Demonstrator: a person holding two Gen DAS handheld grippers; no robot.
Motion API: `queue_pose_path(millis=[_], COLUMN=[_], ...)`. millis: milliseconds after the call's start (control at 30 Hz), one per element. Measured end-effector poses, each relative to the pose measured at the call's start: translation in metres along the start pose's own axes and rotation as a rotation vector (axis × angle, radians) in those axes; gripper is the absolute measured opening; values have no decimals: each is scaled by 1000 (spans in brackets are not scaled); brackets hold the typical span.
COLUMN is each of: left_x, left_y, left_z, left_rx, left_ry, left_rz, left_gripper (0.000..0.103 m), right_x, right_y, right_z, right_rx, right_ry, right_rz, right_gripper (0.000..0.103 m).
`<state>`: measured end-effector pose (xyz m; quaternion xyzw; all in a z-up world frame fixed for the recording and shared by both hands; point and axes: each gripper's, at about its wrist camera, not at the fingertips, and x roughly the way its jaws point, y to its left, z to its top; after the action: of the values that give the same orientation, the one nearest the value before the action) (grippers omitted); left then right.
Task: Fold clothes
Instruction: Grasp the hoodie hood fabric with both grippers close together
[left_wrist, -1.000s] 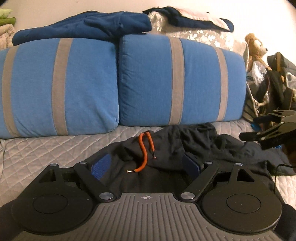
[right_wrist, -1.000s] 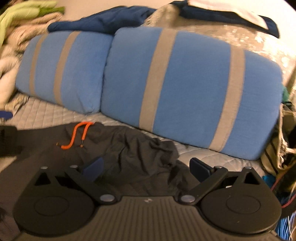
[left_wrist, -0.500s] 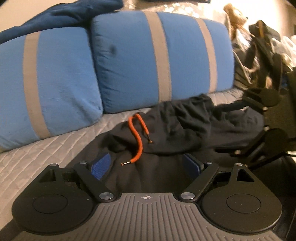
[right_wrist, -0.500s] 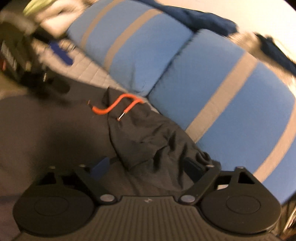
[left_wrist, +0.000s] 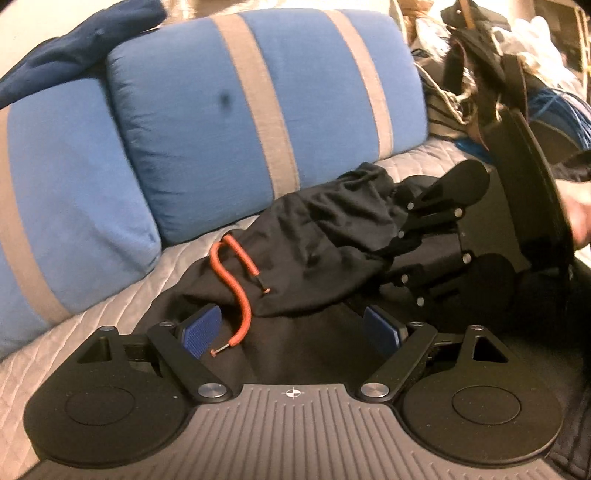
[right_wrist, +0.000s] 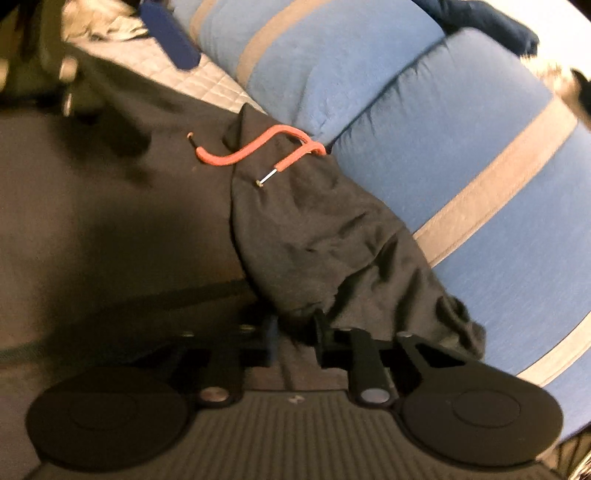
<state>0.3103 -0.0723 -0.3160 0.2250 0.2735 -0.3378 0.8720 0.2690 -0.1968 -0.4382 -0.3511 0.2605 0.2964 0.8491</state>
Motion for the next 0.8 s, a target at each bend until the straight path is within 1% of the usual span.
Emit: queue_pose_path(millis=[100,267,300,333,367,400,467,533,567,600,633,667,700,733,800], left_x=[9,27,31,36,42,48,59,69,73,76,80,83,85,87,88], left_y=[-5,-15,-18,-21,-25,-28,-36,-40,-42,-43,-45,-47,-49,-51,-51], left_z=[2,1,1,1,1,0,0,0,1,1,0,0,-1,-2,-3], left_rx=[35,133,155,186,222,259,332,381,398,418,440,469,499,524,553], left_ry=[5,14,13,15,18,20,26,28,29,32,36,41,44,45,39], left_rz=[0,20,24,32,43,53,74,95,103,112,122,138,158,179,203], left_gripper=[85,83,81,75,72,67,63,52,49,42,31,24,12,6,3], right_x=[-3,-8,-10,-11,-13,-16,-19,-22,-23,-25,-26,-28,-30,-33,-34], right_y=[-6,-17,-19,-21,-22,-25,-28,-31,-32,-32,-32,-33,-34,-36,-37], right_z=[4,11,12,13,14,15,17,19,20,20,21,21,21,20,17], right_rx=[41,105,115,122,130,139,156,164,167,167,166,168,170,171,165], right_ry=[3,-15,-23,-31,-41,-54,-71,-81,-86,-90,-95,-101,-108,-114,-125], right_rz=[15,49,56,62,70,81,98,108,113,117,121,125,129,129,128], right_gripper=[11,9,9,9,9,8,8,8,8,8,8,8,8,8,8])
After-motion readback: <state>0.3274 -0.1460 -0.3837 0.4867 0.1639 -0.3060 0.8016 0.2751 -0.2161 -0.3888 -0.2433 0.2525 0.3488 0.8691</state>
